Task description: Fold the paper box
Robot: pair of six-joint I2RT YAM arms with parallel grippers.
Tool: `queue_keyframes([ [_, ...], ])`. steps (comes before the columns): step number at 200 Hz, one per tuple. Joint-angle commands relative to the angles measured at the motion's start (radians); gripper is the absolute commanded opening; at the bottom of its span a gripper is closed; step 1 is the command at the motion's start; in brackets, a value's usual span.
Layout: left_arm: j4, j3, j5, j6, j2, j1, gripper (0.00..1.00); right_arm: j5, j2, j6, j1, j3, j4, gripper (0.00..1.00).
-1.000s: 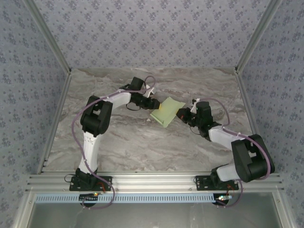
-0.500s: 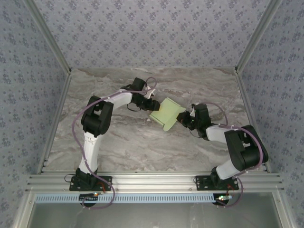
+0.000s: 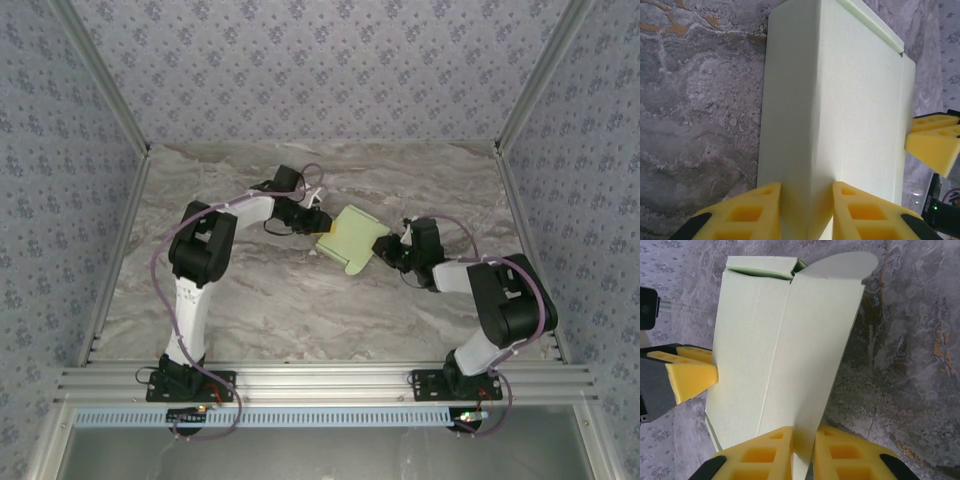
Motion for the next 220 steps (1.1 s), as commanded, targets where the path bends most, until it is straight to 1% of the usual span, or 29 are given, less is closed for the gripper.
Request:
queue_keyframes([
  [1, -0.009, -0.045, 0.018, -0.055, 0.018, -0.003, 0.23, -0.021, 0.036, -0.021, -0.002, 0.023, 0.006, 0.19],
  [27, 0.027, -0.070, 0.051, -0.095, 0.023, 0.007, 0.21, -0.034, 0.047, -0.020, 0.000, 0.035, 0.013, 0.20],
  [88, 0.077, -0.106, 0.112, -0.136, 0.022, 0.025, 0.20, -0.055, 0.044, -0.012, 0.005, 0.059, 0.033, 0.20],
  [153, 0.170, -0.150, 0.181, -0.199, 0.023, 0.035, 0.18, -0.055, 0.041, 0.009, 0.028, 0.083, 0.058, 0.23],
  [168, 0.193, -0.158, 0.195, -0.213, 0.025, 0.034, 0.18, -0.057, 0.042, 0.018, 0.034, 0.090, 0.067, 0.22],
  [220, 0.207, -0.164, 0.210, -0.217, 0.033, 0.034, 0.17, -0.065, 0.034, 0.056, 0.060, 0.121, 0.096, 0.10],
])
